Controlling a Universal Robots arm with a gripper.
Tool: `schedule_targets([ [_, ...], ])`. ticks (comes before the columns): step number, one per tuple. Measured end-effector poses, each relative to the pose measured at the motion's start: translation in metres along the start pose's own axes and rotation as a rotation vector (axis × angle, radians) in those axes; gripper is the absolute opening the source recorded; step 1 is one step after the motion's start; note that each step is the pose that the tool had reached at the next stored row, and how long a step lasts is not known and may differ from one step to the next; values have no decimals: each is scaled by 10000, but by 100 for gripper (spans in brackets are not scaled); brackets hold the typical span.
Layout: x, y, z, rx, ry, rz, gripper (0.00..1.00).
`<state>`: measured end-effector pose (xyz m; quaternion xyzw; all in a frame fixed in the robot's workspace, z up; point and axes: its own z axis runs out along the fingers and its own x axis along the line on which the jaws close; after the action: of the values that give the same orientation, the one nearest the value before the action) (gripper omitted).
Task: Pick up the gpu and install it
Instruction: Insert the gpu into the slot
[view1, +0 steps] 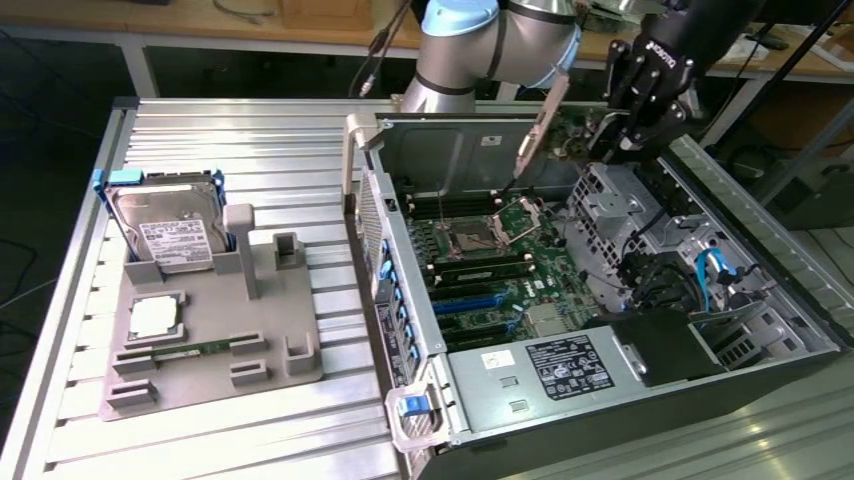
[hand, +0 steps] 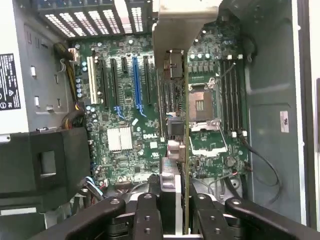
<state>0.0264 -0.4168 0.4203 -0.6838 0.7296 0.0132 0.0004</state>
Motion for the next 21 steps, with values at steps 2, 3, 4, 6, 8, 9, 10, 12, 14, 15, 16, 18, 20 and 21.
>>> schedule_targets([
  [2, 3, 26, 74, -9, 9, -498, 29],
  [3, 6, 71, 105, -10, 11, -550, 29],
  [4, 16, 206, 155, 44, 8, -554, 29],
  [6, 17, 216, 164, 77, 31, -570, 29],
  [8, 19, 231, 173, 164, 41, -583, 29],
  [9, 20, 251, 178, 238, 46, -585, 29],
  [10, 21, 268, 182, 285, 48, -586, 29],
  [12, 25, 318, 213, 309, 47, -588, 29],
  [14, 28, 359, 251, 309, 47, -590, 29],
  [15, 29, 373, 270, 309, 48, -589, 29],
  [16, 31, 386, 288, 309, 48, -590, 29],
  [18, 33, 417, 332, 309, 47, -589, 29],
  [20, 36, 442, 371, 309, 45, -589, 29],
  [21, 37, 454, 389, 309, 46, -590, 29],
])
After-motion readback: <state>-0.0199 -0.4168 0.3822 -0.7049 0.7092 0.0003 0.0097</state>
